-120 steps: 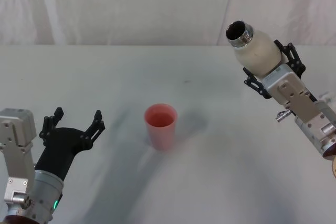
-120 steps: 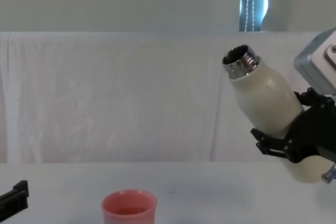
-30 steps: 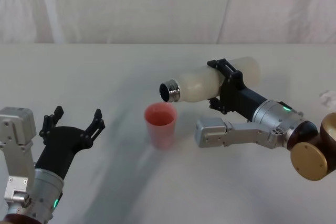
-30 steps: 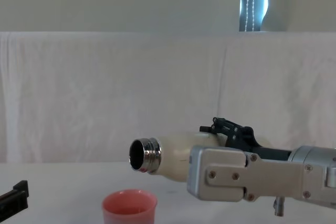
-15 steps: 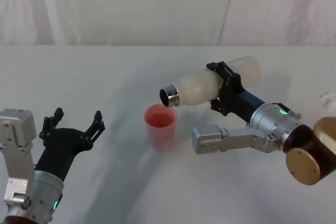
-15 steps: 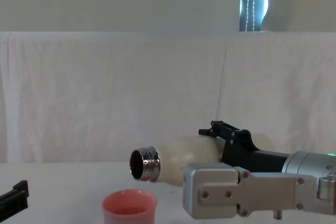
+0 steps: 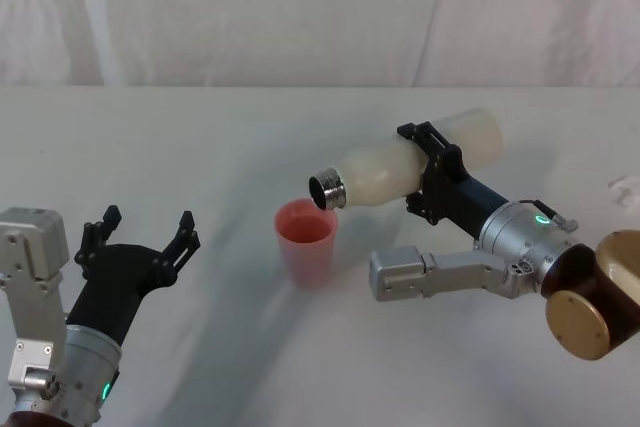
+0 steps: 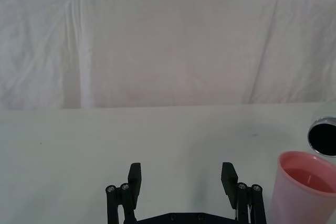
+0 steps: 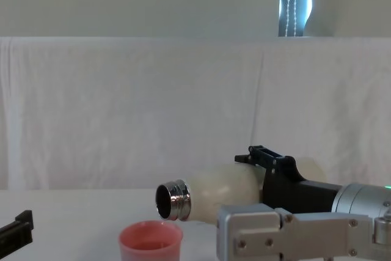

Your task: Grasp the thermos with one hand and pour water into the cup lid.

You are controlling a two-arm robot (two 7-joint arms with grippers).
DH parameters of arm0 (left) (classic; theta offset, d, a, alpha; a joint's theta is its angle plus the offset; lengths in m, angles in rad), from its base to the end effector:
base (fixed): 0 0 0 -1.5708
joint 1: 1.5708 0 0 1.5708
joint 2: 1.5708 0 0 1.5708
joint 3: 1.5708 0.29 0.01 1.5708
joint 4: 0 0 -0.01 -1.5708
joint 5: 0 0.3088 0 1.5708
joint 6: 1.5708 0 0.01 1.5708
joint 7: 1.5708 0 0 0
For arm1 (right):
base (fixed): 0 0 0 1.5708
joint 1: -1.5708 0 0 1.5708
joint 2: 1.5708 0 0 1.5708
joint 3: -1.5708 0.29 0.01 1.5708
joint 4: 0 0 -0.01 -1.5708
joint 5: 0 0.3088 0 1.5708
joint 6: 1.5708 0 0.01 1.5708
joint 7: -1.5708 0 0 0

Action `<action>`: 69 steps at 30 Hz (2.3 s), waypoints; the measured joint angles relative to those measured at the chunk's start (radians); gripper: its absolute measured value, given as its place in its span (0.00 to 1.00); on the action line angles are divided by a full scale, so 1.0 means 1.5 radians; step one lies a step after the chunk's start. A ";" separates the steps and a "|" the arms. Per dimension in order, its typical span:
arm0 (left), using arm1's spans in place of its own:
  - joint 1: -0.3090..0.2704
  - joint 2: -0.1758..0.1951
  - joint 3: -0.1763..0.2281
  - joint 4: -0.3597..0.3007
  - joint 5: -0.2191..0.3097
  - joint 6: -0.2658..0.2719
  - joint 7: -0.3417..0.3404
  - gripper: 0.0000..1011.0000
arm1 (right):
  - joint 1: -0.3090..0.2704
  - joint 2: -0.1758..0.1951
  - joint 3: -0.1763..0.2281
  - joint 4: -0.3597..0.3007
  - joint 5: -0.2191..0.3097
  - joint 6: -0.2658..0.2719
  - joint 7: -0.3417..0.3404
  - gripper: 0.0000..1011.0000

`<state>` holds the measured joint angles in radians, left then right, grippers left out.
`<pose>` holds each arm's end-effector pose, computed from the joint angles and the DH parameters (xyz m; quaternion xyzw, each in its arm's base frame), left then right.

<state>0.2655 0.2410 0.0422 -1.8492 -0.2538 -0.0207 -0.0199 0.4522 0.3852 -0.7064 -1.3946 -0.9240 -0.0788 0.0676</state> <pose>0.2529 0.0375 -0.2853 -0.0173 0.0065 0.6616 0.7497 0.3983 0.0608 -0.2601 -0.3364 -0.5900 -0.3004 0.6697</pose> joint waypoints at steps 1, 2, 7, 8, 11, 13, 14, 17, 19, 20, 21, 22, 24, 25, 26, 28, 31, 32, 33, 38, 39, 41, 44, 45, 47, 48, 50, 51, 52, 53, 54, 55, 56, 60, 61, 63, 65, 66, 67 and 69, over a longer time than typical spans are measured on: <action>0.000 0.000 0.000 0.000 0.000 0.000 0.000 0.99 | 0.000 0.000 -0.001 0.000 -0.002 0.001 -0.001 0.94; 0.000 0.000 0.000 0.000 0.000 0.000 0.000 0.99 | 0.000 0.001 -0.002 0.000 -0.004 0.001 -0.002 0.94; 0.000 0.000 0.000 0.000 0.000 0.000 0.000 0.99 | 0.000 0.003 -0.005 0.000 -0.015 0.004 -0.008 0.94; 0.000 0.000 0.000 0.000 0.000 0.000 0.000 0.99 | -0.001 0.004 -0.005 0.000 -0.016 0.004 -0.009 0.94; 0.000 0.000 0.000 0.000 0.000 0.000 0.000 0.99 | -0.001 0.004 -0.006 -0.001 -0.018 0.005 -0.010 0.94; 0.000 0.000 0.000 0.000 0.000 0.000 0.000 0.99 | -0.001 0.005 -0.006 -0.002 -0.019 0.005 -0.010 0.94; 0.000 0.000 0.000 0.000 0.000 0.000 0.000 0.99 | -0.001 0.005 -0.006 -0.002 -0.019 0.005 -0.011 0.94; 0.000 0.000 0.000 0.000 0.000 0.000 0.000 0.99 | -0.001 0.006 -0.006 -0.003 -0.020 0.005 -0.011 0.94; 0.000 0.000 0.000 0.000 0.000 0.000 0.000 0.99 | -0.001 0.007 -0.006 -0.003 -0.021 0.005 -0.011 0.94; 0.000 0.000 0.000 0.000 0.000 0.000 0.000 0.99 | -0.001 0.007 -0.006 -0.004 -0.021 0.005 -0.012 0.94; 0.000 0.000 0.000 0.000 0.000 0.000 0.000 0.99 | -0.001 0.008 -0.006 -0.004 -0.021 0.005 -0.012 0.94; 0.000 0.000 0.000 0.000 0.000 0.000 0.000 0.99 | -0.001 0.008 -0.006 -0.005 -0.022 0.005 -0.012 0.94; 0.000 0.000 0.000 0.000 0.000 0.000 0.000 0.99 | -0.001 0.008 -0.005 -0.006 -0.022 0.005 -0.012 0.94; 0.000 0.000 0.000 0.000 0.000 0.000 0.000 0.99 | -0.001 0.008 -0.005 -0.006 -0.022 0.005 -0.012 0.94; 0.000 0.000 0.000 0.000 0.000 0.000 0.000 0.99 | -0.001 0.008 -0.005 -0.006 -0.022 0.005 -0.012 0.94; 0.000 0.000 0.000 0.000 0.000 0.000 0.000 0.99 | -0.001 0.008 -0.005 -0.006 -0.022 0.004 -0.012 0.94; 0.000 0.000 0.000 0.000 0.000 0.000 0.000 0.99 | 0.000 0.009 -0.004 -0.006 -0.022 0.004 -0.013 0.94; 0.000 0.000 0.000 0.000 0.000 0.000 0.000 0.99 | 0.000 0.009 -0.004 -0.006 -0.022 0.004 -0.013 0.94; 0.000 0.000 0.000 0.000 0.000 0.000 0.000 0.99 | 0.001 0.010 -0.004 -0.006 -0.023 0.004 -0.013 0.94; 0.000 0.000 0.000 0.000 0.000 0.000 0.000 0.99 | 0.001 0.011 -0.004 -0.010 -0.023 0.003 -0.013 0.94; 0.000 0.000 0.000 0.000 0.000 0.000 0.000 0.99 | 0.002 0.012 -0.004 -0.010 -0.023 0.003 -0.013 0.94; 0.000 0.000 0.000 0.000 0.000 0.000 0.000 0.99 | 0.002 0.012 -0.004 -0.011 -0.023 0.003 -0.012 0.94; 0.000 0.000 0.000 0.000 0.000 0.000 0.000 0.99 | 0.003 0.012 -0.004 -0.012 -0.024 0.003 -0.012 0.94; 0.000 0.000 0.000 0.000 0.000 0.000 0.000 0.99 | 0.003 0.013 -0.004 -0.013 -0.025 0.002 -0.011 0.94; 0.000 0.000 0.000 0.000 0.000 0.000 0.000 0.99 | 0.003 0.013 -0.005 -0.014 -0.025 0.002 -0.011 0.94; 0.000 0.000 0.000 0.000 0.000 0.000 0.000 0.99 | 0.003 0.013 -0.005 -0.014 -0.026 0.002 -0.010 0.94; 0.000 0.000 0.000 0.000 0.000 0.000 0.000 0.99 | 0.004 0.014 -0.006 -0.015 -0.026 0.002 -0.010 0.94; 0.000 0.000 0.000 0.000 0.000 0.000 0.000 0.99 | 0.004 0.014 -0.006 -0.016 -0.026 0.001 -0.010 0.94; 0.000 0.000 0.000 0.000 0.000 0.000 0.000 0.99 | 0.004 0.014 -0.007 -0.016 -0.027 0.001 -0.009 0.94; 0.000 0.000 0.000 0.000 0.000 0.000 0.000 0.99 | 0.004 0.014 -0.007 -0.016 -0.027 0.001 -0.009 0.94; 0.000 0.000 0.000 0.000 0.000 0.000 0.000 0.99 | 0.004 0.015 -0.008 -0.017 -0.028 0.001 -0.009 0.94; 0.000 0.000 0.000 0.000 0.000 0.000 0.000 0.99 | 0.005 0.015 -0.008 -0.017 -0.029 0.001 -0.008 0.94; 0.000 0.000 0.000 0.000 0.000 0.000 0.000 0.99 | 0.005 0.015 -0.009 -0.018 -0.030 0.001 -0.008 0.94; 0.000 0.000 0.000 0.000 0.000 0.000 0.000 0.99 | 0.005 0.016 -0.011 -0.019 -0.032 0.001 -0.008 0.94; 0.000 0.000 0.000 0.000 0.000 0.000 0.000 0.99 | 0.005 0.017 -0.012 -0.019 -0.033 0.001 -0.007 0.94; 0.000 0.000 0.000 0.000 0.000 0.000 0.000 0.99 | 0.005 0.017 -0.012 -0.020 -0.033 0.002 -0.007 0.94; 0.000 0.000 0.000 0.000 0.000 0.000 0.000 0.99 | 0.005 0.017 -0.013 -0.020 -0.034 0.002 -0.007 0.94; 0.000 0.000 0.000 0.000 0.000 0.000 0.000 0.99 | 0.005 0.017 -0.013 -0.021 -0.034 0.002 -0.007 0.94; 0.000 0.000 0.000 0.000 0.000 0.000 0.000 0.99 | 0.005 0.017 -0.013 -0.021 -0.035 0.003 -0.007 0.94; 0.000 0.000 0.000 0.000 0.000 0.000 0.000 0.99 | 0.005 0.017 -0.013 -0.022 -0.035 0.003 -0.007 0.94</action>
<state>0.2655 0.2410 0.0421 -1.8492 -0.2538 -0.0207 -0.0199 0.4594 0.4114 -0.7258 -1.4278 -0.9770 -0.0739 0.0570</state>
